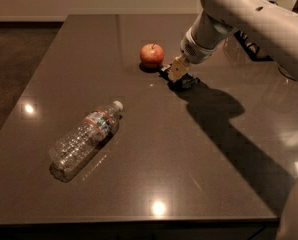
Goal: Move rxbar chocolate near apple
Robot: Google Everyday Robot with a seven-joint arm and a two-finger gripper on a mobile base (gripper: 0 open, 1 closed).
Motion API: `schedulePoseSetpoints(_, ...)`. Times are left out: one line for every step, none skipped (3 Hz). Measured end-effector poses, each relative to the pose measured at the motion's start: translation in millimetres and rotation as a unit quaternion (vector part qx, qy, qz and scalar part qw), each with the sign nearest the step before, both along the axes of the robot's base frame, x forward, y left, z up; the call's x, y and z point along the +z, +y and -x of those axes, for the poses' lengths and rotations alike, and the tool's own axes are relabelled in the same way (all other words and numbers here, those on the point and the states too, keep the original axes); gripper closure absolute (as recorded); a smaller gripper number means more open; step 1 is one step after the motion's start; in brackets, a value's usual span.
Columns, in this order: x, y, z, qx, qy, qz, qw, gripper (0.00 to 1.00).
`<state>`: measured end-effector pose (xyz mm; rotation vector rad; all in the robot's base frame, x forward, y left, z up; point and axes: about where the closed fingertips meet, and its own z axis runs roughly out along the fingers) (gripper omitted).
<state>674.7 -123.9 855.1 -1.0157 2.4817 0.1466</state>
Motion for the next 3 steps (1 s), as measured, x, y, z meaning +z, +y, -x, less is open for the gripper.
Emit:
schedulePoseSetpoints(-1.6, 1.0, -0.2, 0.001, 0.001, 0.0, 1.0, 0.13)
schedulePoseSetpoints(-3.5, 2.1, -0.2, 0.002, 0.003, 0.0, 1.0, 0.0)
schedulePoseSetpoints(-3.5, 2.1, -0.2, 0.002, 0.003, 0.0, 1.0, 0.0)
